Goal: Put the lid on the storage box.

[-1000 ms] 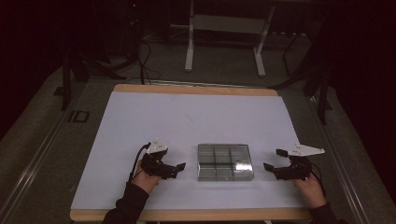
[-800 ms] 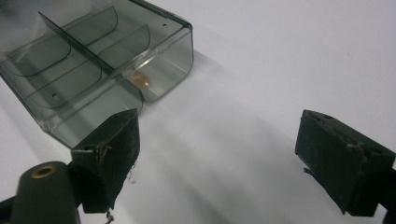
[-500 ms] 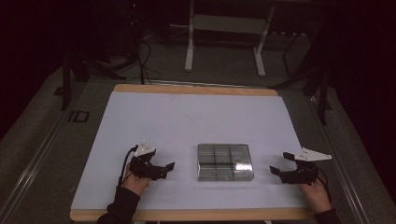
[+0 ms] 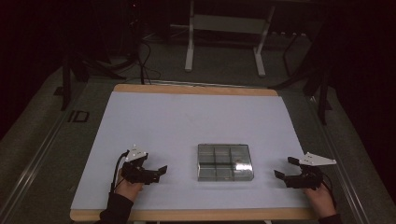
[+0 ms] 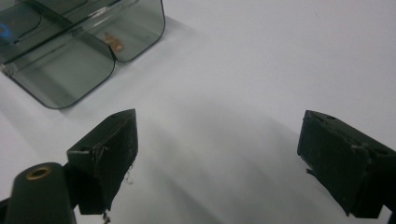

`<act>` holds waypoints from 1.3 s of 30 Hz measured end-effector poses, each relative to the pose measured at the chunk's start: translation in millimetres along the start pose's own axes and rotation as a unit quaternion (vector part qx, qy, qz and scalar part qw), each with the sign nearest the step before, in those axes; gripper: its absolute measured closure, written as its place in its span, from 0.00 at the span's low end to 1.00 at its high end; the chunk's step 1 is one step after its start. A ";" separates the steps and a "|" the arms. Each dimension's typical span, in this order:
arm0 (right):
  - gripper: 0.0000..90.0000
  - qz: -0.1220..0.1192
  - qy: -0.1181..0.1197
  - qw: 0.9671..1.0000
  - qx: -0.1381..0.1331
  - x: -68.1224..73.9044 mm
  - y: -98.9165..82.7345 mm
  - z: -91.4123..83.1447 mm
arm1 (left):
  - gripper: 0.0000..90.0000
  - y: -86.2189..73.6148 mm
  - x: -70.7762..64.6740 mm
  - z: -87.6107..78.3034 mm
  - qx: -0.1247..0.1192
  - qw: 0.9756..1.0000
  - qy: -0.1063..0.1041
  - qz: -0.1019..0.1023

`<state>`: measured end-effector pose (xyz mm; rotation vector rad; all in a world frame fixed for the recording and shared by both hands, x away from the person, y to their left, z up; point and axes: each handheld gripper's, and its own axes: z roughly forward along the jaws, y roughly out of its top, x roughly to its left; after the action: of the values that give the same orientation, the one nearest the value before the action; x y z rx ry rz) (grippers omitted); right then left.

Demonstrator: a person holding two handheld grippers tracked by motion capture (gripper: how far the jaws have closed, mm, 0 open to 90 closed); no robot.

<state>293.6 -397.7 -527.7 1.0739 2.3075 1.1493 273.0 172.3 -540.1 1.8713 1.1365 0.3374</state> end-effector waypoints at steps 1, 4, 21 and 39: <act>0.14 0.001 0.000 1.000 0.000 -0.4 -1.5 -0.8 | 0.03 -0.7 0.0 -0.4 0.000 1.000 0.002 0.000; 0.14 0.005 -0.003 1.000 0.001 -2.0 -5.4 -2.7 | 0.03 -4.4 0.6 -1.8 0.005 1.000 0.011 0.001; 0.14 0.013 -0.027 1.000 -0.005 -9.9 -21.3 -10.1 | 0.03 -12.0 -2.2 -3.1 0.001 1.000 0.025 0.003; 0.15 0.024 -0.054 0.998 -0.009 -10.1 -22.2 -9.9 | 0.03 -13.4 -5.3 -3.8 -0.009 0.999 0.051 0.005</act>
<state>283.9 -419.1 -539.5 1.1623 2.1961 1.0998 260.2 172.5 -547.6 1.8630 1.1889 0.4522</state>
